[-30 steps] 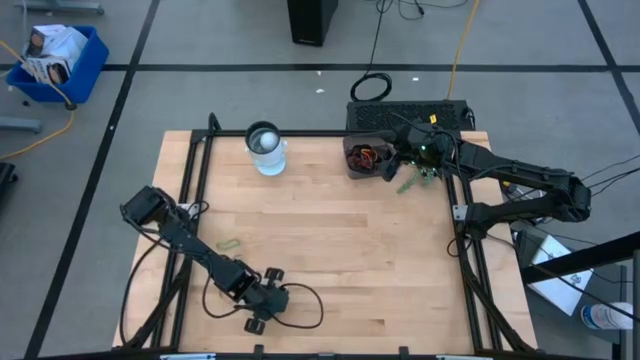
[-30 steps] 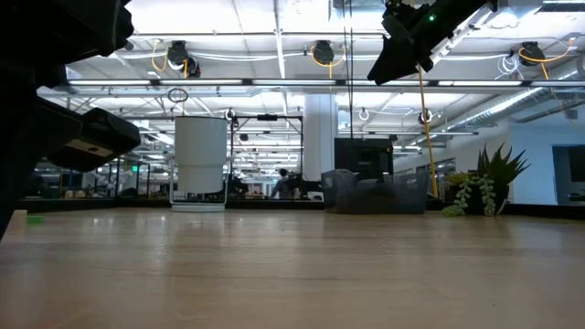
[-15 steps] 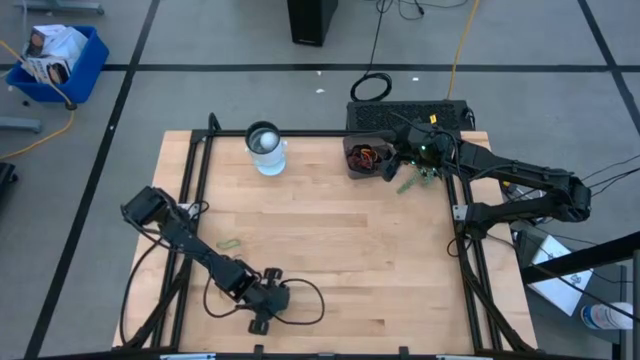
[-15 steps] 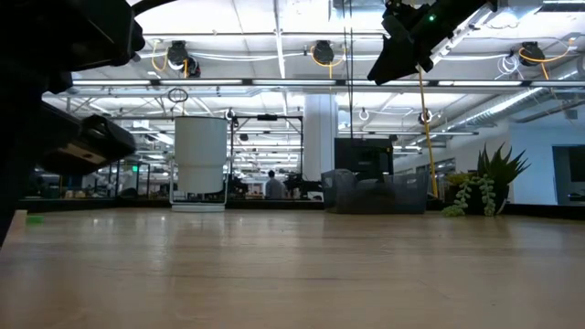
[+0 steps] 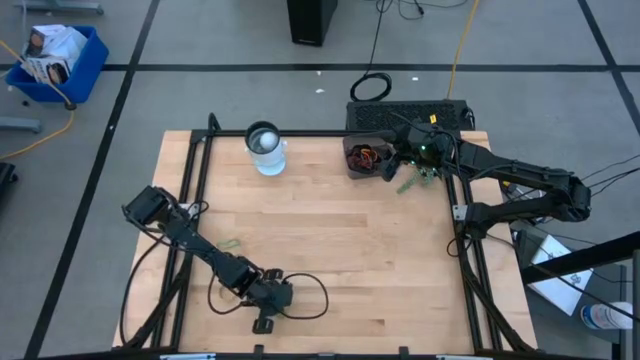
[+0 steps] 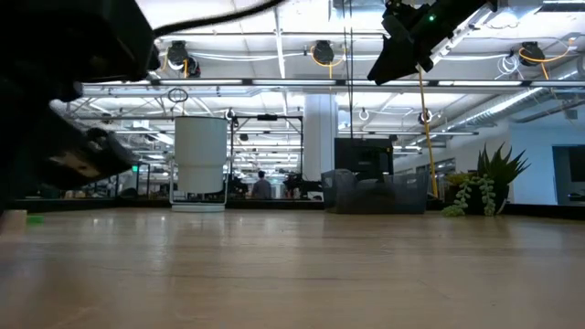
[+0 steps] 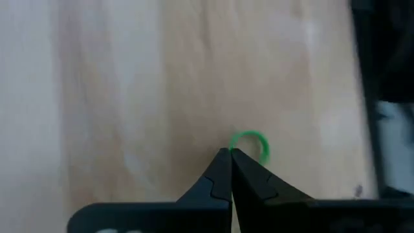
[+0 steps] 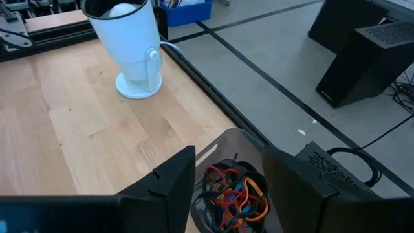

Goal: Pick and place rubber bands into bin
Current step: Put the green rubber band into the black bin

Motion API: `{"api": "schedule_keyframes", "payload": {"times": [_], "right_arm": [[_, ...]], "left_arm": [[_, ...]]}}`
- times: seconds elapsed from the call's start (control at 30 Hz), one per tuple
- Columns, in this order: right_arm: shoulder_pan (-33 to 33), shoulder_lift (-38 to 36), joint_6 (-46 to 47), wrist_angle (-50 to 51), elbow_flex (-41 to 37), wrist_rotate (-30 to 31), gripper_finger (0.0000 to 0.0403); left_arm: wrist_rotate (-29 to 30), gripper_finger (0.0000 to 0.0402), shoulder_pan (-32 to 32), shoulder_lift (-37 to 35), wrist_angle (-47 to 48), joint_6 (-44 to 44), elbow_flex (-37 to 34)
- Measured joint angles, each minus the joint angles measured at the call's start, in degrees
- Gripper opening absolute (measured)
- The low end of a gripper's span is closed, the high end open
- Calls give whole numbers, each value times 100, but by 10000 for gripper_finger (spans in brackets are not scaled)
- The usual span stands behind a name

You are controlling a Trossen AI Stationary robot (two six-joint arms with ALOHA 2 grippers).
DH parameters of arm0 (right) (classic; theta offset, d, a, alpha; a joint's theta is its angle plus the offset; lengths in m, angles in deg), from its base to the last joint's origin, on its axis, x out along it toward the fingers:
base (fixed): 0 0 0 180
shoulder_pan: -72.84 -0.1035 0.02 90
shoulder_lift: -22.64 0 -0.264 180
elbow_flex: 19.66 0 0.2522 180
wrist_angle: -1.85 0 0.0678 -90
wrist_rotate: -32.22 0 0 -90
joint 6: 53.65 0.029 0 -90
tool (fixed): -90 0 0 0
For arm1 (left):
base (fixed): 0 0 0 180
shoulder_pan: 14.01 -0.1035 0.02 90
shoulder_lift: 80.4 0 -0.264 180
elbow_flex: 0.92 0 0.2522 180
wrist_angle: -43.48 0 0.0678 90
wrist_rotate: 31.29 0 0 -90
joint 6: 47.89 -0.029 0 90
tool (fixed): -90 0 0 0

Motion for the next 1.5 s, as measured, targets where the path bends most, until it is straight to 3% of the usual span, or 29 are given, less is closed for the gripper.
{"api": "schedule_keyframes", "payload": {"times": [0.2, 0.5, 0.67, 0.8, 0.93, 1.0, 1.13, 1.5], "right_arm": [[-1, 0, 0, -4, 0, 0, 173], [-2, 0, 3, -38, -2, -17, 173], [-4, 0, 258, -302, -2, -314, 173], [-4, 0, 296, -609, -3, -1261, 173], [-66, 0, 296, -775, -3, -2446, 173], [-193, 20, 237, -795, -2, -2732, 173], [-510, 63, 153, -856, -4, -2606, 173], [-1260, 701, 147, -1851, -2, -2575, 173]], "left_arm": [[-950, 1, -393, -518, -420, 281, 3], [-937, 1, -1257, -1555, -553, 7, 7], [-367, 1, -1844, -2206, -706, -694, 9], [268, 1, -2349, -2581, -994, -1434, 11], [1504, 1, -2785, -2690, -1436, -2051, 18], [1850, 1, -2971, -2680, -1654, -2436, 16], [1845, 1, -3237, -2598, -2404, -2938, 18], [1910, 1, -3387, -2599, -2911, -3139, 18]]}}
